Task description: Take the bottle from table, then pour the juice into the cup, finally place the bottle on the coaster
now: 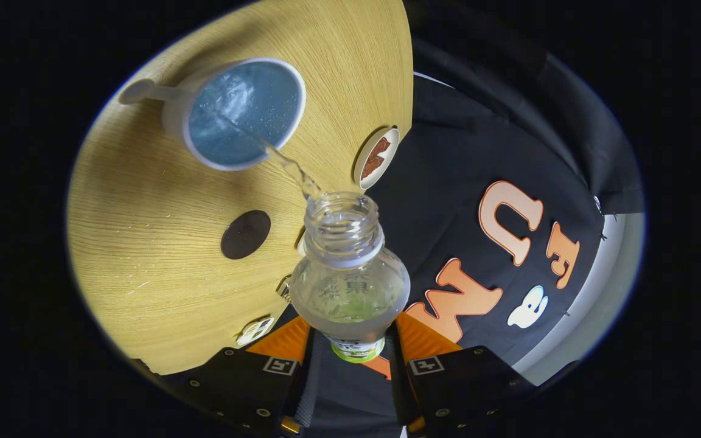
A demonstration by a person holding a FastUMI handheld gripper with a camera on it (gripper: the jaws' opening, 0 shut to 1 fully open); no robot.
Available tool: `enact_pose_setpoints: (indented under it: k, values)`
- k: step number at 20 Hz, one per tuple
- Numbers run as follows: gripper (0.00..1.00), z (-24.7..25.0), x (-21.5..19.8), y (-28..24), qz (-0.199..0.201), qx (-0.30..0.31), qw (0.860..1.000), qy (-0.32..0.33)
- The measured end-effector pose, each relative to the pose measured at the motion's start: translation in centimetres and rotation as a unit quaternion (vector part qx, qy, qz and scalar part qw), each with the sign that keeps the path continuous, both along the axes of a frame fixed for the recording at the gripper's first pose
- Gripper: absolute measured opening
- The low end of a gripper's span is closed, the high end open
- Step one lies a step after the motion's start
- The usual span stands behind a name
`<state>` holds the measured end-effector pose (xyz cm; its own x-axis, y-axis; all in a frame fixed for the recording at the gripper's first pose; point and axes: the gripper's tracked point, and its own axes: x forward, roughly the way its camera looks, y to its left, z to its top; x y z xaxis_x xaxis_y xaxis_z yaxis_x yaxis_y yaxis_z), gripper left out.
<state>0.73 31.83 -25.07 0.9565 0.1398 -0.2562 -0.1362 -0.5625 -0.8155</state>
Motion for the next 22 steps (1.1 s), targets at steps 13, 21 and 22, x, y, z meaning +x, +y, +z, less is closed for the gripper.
enact_pose_setpoints:
  k: [13,21,22]
  values:
    - [0.52,0.8,0.2,0.3,0.009,-0.023,1.000,-0.008]
    - [0.52,1.3,-0.3,0.8,0.019,-0.030,0.999,-0.011]
    - [0.52,1.4,-0.4,0.8,0.018,-0.030,0.999,-0.011]
